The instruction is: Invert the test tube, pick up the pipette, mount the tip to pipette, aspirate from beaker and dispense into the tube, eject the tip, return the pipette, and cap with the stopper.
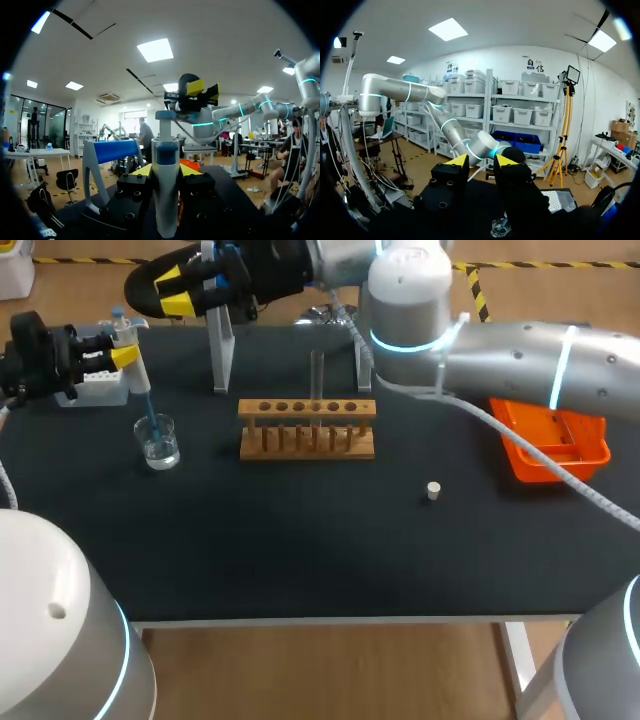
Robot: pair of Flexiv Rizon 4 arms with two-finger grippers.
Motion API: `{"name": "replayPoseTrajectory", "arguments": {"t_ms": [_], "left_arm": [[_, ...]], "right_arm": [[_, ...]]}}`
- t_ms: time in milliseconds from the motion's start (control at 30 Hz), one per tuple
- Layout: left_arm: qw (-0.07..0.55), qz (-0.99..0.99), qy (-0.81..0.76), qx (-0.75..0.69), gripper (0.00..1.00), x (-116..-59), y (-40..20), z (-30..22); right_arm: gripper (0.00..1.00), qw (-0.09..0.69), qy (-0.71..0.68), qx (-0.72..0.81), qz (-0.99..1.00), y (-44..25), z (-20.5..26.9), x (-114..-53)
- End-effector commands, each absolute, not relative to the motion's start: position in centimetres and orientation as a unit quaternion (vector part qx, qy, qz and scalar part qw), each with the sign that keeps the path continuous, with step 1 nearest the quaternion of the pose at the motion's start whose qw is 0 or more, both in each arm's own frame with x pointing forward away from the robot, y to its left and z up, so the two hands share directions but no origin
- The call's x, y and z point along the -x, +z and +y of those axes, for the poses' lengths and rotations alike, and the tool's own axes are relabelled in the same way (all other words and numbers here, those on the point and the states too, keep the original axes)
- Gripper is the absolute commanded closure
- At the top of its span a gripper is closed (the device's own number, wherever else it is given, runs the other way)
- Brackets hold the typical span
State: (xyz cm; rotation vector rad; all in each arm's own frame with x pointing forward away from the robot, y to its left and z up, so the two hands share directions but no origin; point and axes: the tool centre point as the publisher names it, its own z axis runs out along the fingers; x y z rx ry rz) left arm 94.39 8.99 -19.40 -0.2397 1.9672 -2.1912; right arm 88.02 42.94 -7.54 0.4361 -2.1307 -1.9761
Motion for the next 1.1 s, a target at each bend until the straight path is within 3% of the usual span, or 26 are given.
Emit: {"name": "replayPoseTrajectory", "arguments": {"t_ms": [33, 1100], "left_arm": [[0.092, 0.663, -0.739, 0.078, 1.00, -94.5, -19.5, 9.1], [0.092, 0.663, -0.739, 0.078, 1.00, -94.5, -19.5, 9.1]], "right_arm": [[1.00, 0.148, -0.668, -0.181, -0.707, -8.4, 44.6, -89.1], [1.00, 0.087, -0.689, -0.100, -0.712, -9.8, 50.3, -92.1]]}}
